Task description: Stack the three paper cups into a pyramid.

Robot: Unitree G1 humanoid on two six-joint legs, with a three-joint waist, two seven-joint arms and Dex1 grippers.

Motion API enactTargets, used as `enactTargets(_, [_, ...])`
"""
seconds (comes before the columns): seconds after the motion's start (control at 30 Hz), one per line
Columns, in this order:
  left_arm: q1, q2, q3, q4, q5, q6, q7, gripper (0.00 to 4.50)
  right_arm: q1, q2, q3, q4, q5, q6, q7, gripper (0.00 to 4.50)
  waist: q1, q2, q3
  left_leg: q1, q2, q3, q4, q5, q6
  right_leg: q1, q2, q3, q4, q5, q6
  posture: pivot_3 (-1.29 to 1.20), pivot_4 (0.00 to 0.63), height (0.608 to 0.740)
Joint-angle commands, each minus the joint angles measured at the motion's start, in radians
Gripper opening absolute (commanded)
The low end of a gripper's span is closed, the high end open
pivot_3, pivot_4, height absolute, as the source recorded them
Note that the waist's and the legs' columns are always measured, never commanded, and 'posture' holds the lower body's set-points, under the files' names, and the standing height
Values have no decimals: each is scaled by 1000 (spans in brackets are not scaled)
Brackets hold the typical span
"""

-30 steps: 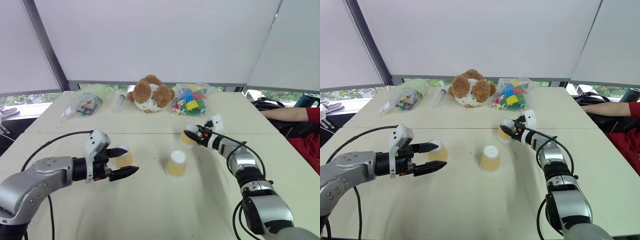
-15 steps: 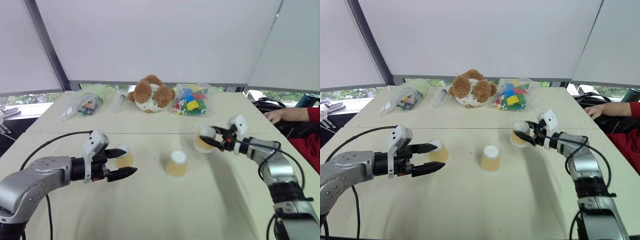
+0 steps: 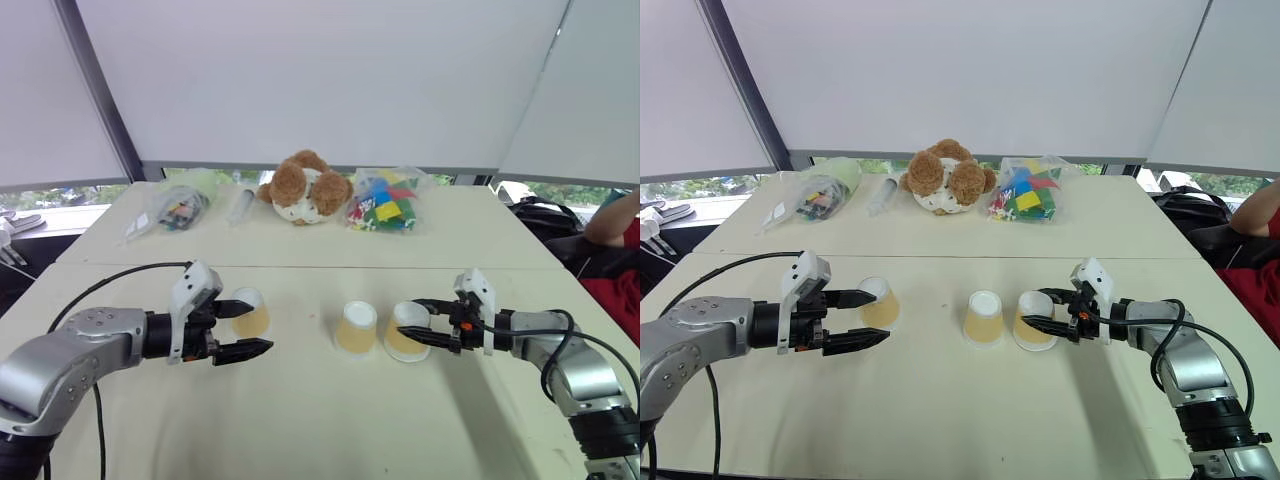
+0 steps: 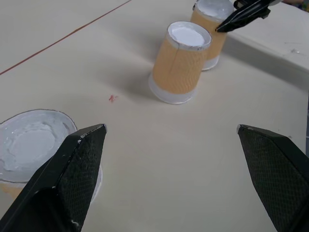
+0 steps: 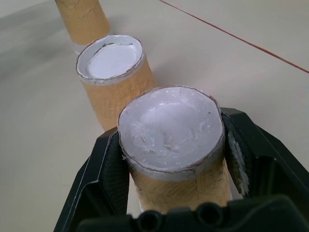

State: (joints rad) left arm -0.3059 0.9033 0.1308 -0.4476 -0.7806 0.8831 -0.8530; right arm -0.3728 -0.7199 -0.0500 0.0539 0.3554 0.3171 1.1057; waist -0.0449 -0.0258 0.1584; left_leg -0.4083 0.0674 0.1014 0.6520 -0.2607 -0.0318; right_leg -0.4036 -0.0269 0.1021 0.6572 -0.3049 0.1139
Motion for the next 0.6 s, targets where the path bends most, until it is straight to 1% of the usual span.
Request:
enactTargets(0.03, [7,8,18,-29,-1,-9,-5,4500,-25,12,4,-7,5,-20,2,2361,1,0,0,0,0,0,0,0,0,0,0,0,0,0,0,0,150,740])
enactTargets(0.6, [12,6,19,-35,0,-9,7,4500,-19,67,25,18,-3,-35,-15,2361,1,0,0,0,0,0,0,0,0,0,0,0,0,0,0,0,150,740])
